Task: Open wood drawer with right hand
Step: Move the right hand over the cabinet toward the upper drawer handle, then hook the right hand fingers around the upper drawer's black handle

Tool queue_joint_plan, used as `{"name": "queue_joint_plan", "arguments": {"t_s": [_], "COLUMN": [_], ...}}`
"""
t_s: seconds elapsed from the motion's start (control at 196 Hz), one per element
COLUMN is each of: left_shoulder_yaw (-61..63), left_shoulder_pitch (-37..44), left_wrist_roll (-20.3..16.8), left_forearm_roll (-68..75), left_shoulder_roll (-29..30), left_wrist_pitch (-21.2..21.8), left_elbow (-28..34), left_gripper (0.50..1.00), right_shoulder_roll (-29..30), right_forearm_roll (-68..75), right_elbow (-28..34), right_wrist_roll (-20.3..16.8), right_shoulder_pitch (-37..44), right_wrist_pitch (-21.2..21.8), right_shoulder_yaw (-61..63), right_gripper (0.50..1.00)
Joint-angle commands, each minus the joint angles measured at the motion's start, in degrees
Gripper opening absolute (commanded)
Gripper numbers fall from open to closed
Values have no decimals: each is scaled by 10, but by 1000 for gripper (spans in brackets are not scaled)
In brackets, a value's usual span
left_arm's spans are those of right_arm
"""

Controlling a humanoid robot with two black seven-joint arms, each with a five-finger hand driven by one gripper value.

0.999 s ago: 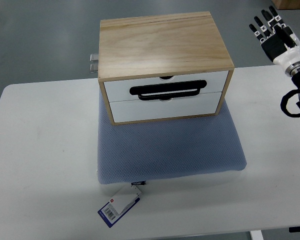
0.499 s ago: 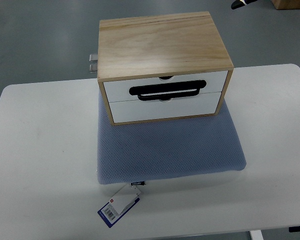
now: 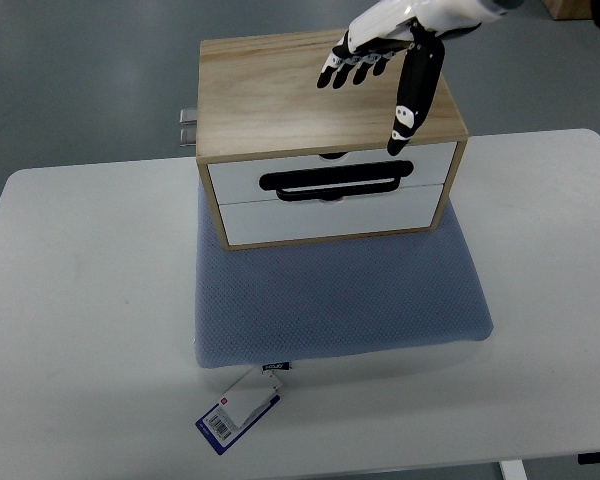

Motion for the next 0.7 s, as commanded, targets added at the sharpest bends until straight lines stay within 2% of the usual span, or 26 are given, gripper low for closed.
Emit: {"name": "queue_joint_plan", "arguments": {"t_s": [0.0,0.183,0.326,0.469,0.693], "left_shoulder_yaw": [1,0,1,1,0], "left_shoulder_pitch": [0,0,0,0,0], "left_wrist_roll": [0,0,0,0,0], "left_forearm_roll": [-1,-1,-1,-1,-1], "left_shoulder_roll": [0,0,0,0,0], "left_wrist_pitch": [0,0,0,-1,0], "left_elbow": [1,4,4,5,5], "left_gripper": [1000,1000,1000,1000,1000], "right_shoulder_roll": [39,86,104,106,104], "right_forearm_roll": [54,107,112,111,88], "right_elbow": [0,-1,-3,-7,-14], "right_wrist_roll": [-19,-19,-19,-19,-19], "right_shoulder_pitch": [-6,-28,-52,-72,-92], "right_wrist_pitch": [-48,-143,-184,-198,-192], "right_shoulder_yaw": [-18,-25,-26,-30,-42], "right_gripper": [940,940,942,942,942]}}
